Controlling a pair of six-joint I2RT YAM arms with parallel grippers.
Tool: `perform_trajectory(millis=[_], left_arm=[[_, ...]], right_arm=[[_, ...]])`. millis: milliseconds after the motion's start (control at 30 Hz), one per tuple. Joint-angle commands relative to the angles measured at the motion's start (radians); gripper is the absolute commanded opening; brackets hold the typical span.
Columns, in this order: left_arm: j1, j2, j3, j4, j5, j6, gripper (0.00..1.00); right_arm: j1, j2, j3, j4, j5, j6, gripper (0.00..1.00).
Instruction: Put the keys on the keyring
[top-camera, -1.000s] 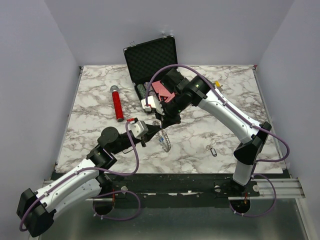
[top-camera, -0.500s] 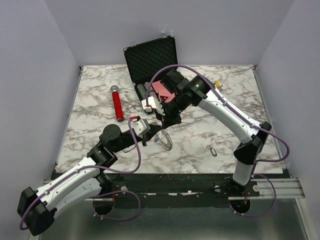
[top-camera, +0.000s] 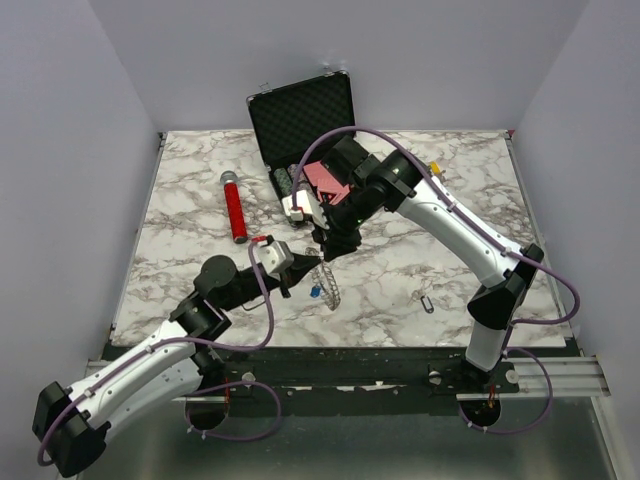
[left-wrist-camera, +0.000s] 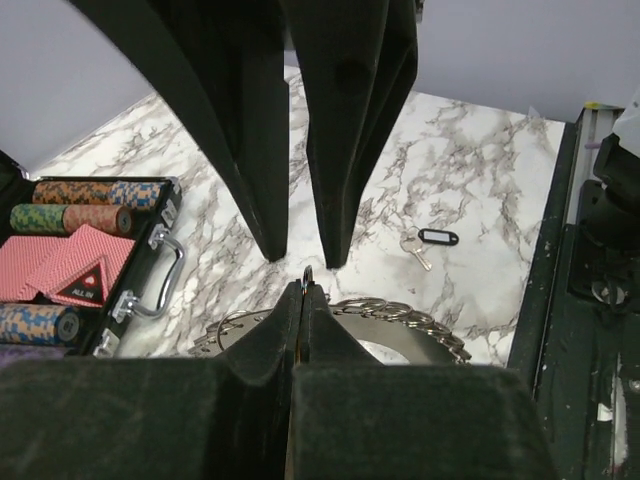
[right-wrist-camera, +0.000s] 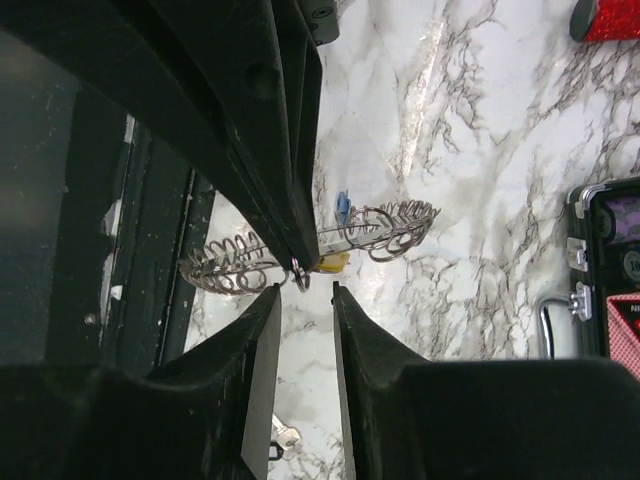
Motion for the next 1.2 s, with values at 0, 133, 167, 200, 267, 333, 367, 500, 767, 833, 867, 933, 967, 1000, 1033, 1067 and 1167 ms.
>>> perform_trajectory(millis=[0, 133, 167, 200, 267, 333, 367, 500, 767, 833, 867, 933, 967, 1000, 1033, 1067, 1167], left_arm=[[0.007, -0.095, -0.103, 0.180, -0.060, -0.151, 0.00], [0.008, -0.153, -0.238, 0.431, -0.137, -0.323, 0.00], [0.008, -0.162, -0.285, 0.531, -0.172, -0.368, 0.00], [0.008, -0.163, -0.336, 0.659, -0.218, -0.420, 0.00], [0.008, -0.134, -0.404, 0.876, -0.293, -0.495, 0.00], [0.008, -0.091, -0.440, 1.048, -0.341, -0.532, 0.00], [0.008, -0.054, -0.451, 1.123, -0.368, -0.550, 0.00], [0.008, 0.045, -0.450, 1.320, -0.448, -0.635, 0.00], [0.008, 0.054, -0.384, 1.322, -0.491, -0.687, 0.00], [0.008, 0.052, -0.376, 1.323, -0.499, -0.698, 0.00], [0.008, 0.054, -0.372, 1.323, -0.502, -0.707, 0.00], [0.008, 0.060, -0.359, 1.323, -0.497, -0.713, 0.00], [0.008, 0.061, -0.352, 1.323, -0.491, -0.718, 0.00], [0.008, 0.064, -0.346, 1.323, -0.485, -0.719, 0.00], [0.008, 0.068, -0.336, 1.323, -0.477, -0.721, 0.00], [0.008, 0.071, -0.332, 1.322, -0.470, -0.724, 0.00], [0.008, 0.075, -0.316, 1.323, -0.448, -0.721, 0.00]], right_arm=[[-0.011, -0.033, 0.044, -0.007, -0.074, 0.031, 0.38], [-0.028, -0.035, 0.063, -0.010, -0.146, 0.036, 0.41], [-0.030, -0.033, 0.064, -0.008, -0.157, 0.038, 0.41], [-0.033, -0.032, 0.066, -0.004, -0.166, 0.039, 0.41], [-0.037, -0.032, 0.064, 0.007, -0.191, 0.048, 0.42], [-0.042, -0.029, 0.067, 0.018, -0.212, 0.058, 0.43], [-0.045, -0.027, 0.067, 0.024, -0.224, 0.061, 0.43], [-0.062, -0.024, 0.080, 0.041, -0.257, 0.084, 0.44], [-0.103, -0.011, 0.120, 0.096, -0.292, 0.148, 0.45], [-0.113, -0.003, 0.126, 0.113, -0.306, 0.171, 0.45], [-0.114, 0.000, 0.121, 0.130, -0.318, 0.185, 0.45], [-0.113, 0.009, 0.110, 0.157, -0.347, 0.218, 0.44], [-0.113, 0.014, 0.109, 0.173, -0.355, 0.238, 0.44], [-0.113, 0.020, 0.110, 0.191, -0.358, 0.258, 0.43], [-0.114, 0.022, 0.112, 0.203, -0.356, 0.281, 0.42], [-0.114, 0.026, 0.113, 0.219, -0.355, 0.301, 0.40], [-0.114, 0.032, 0.104, 0.254, -0.367, 0.350, 0.33]])
